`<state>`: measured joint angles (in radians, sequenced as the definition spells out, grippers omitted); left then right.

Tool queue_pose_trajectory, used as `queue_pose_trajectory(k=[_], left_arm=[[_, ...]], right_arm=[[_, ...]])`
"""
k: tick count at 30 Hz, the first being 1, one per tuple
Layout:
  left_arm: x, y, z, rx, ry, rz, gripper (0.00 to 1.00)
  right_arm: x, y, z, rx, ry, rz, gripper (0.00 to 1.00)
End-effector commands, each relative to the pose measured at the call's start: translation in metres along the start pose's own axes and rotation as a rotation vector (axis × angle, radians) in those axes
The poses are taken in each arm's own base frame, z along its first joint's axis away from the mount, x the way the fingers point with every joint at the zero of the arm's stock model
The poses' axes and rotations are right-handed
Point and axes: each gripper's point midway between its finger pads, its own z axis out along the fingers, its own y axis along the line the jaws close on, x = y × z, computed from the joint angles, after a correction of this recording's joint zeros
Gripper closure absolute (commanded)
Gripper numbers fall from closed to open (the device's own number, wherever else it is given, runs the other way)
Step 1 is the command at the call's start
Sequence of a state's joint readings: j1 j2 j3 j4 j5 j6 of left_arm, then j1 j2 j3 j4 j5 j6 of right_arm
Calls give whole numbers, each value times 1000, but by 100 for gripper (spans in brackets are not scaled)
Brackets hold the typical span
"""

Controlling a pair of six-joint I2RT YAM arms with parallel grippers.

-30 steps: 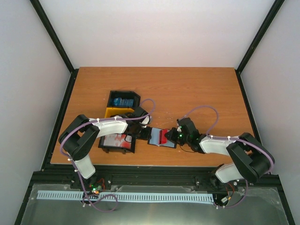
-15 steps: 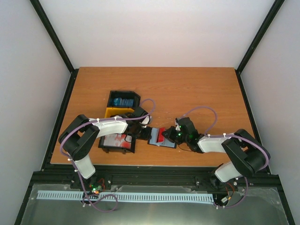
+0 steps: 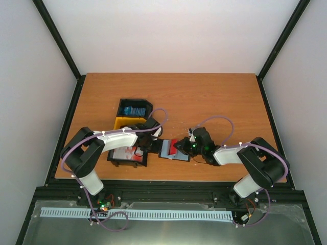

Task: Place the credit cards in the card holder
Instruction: Insert the credit card into the card holder.

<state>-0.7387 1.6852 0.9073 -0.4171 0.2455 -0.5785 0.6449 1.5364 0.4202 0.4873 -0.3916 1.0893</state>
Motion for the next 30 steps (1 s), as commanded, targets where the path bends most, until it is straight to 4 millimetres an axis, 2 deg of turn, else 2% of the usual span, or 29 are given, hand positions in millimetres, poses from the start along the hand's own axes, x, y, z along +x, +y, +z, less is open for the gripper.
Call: queue_pose_trajectory(k=[1,5,18,22,30], left_arm=[[2,6,-7,-48,-14,-23,89],[0,6,-9,-53,-26,-24,88],[-6,7,-16,-72,-61,-32,88],[-8,7,-19,-79,-73,-32,88],[-9,15,-19,-122,-81,-49,85]], right_arm=[[-6,22,0,-69,-16,-22,97],[-7,31,-2,-108,-17,-25,97],[-7,37,-2,-137,-12,-24,97],[-5,29,-1,-104,-8,-19,97],[2,0,5,31,29,10,97]])
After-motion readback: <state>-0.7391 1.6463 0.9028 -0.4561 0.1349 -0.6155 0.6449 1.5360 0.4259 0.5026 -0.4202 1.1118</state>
